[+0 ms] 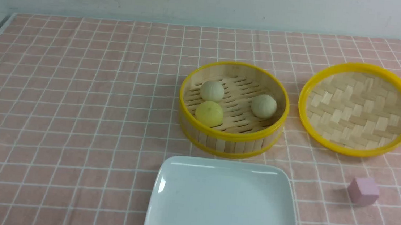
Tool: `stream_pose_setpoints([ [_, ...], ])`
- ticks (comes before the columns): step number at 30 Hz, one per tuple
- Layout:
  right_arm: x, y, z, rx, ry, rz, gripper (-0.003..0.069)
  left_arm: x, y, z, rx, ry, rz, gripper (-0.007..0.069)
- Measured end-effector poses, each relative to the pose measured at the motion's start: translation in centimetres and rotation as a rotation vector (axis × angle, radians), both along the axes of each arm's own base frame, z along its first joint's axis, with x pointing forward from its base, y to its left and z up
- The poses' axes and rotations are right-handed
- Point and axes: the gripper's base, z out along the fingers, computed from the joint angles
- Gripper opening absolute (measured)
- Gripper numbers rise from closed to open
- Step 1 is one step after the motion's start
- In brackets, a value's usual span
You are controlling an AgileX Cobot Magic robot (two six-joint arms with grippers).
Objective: Put the steamed buns into the plate on the pink tablecloth.
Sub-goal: 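Reach toward a bun in the bamboo steamer with the right gripper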
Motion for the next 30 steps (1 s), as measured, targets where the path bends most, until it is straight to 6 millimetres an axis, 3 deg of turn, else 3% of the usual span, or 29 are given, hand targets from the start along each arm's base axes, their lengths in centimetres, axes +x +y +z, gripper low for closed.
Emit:
stream_pose_setpoints([
  [30, 0.00, 0.00, 0.00, 0.000, 0.000, 0.000, 0.0239, 0.00, 0.00, 0.00, 0.000, 0.000, 0.000, 0.0237],
])
